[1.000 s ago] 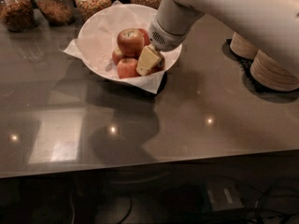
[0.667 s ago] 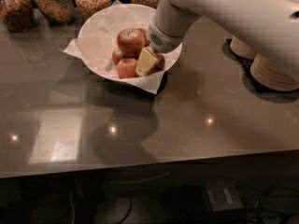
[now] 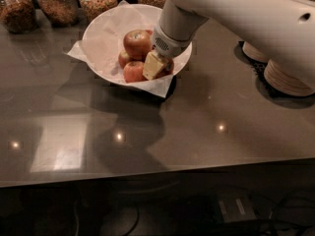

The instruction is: Pick apple from white bowl

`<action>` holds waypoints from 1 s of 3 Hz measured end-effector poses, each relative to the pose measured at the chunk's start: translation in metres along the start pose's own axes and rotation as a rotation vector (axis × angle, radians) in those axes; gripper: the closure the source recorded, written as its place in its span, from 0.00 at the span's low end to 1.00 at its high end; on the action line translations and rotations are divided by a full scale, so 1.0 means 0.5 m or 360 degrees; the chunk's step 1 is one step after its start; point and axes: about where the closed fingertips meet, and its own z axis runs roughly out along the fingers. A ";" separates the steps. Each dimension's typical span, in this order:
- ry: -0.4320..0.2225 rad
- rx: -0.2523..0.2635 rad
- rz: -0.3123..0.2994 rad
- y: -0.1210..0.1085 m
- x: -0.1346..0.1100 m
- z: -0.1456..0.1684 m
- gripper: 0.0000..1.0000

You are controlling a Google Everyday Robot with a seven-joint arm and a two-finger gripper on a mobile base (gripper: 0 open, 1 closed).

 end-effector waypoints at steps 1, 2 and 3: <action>0.0005 -0.0018 -0.0033 0.010 -0.009 -0.005 0.75; 0.0030 -0.0042 -0.0100 0.021 -0.023 -0.017 0.98; 0.0055 -0.0055 -0.0182 0.023 -0.040 -0.041 1.00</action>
Offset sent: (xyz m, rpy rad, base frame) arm -0.0088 0.0193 0.0212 -0.0500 0.0285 0.1109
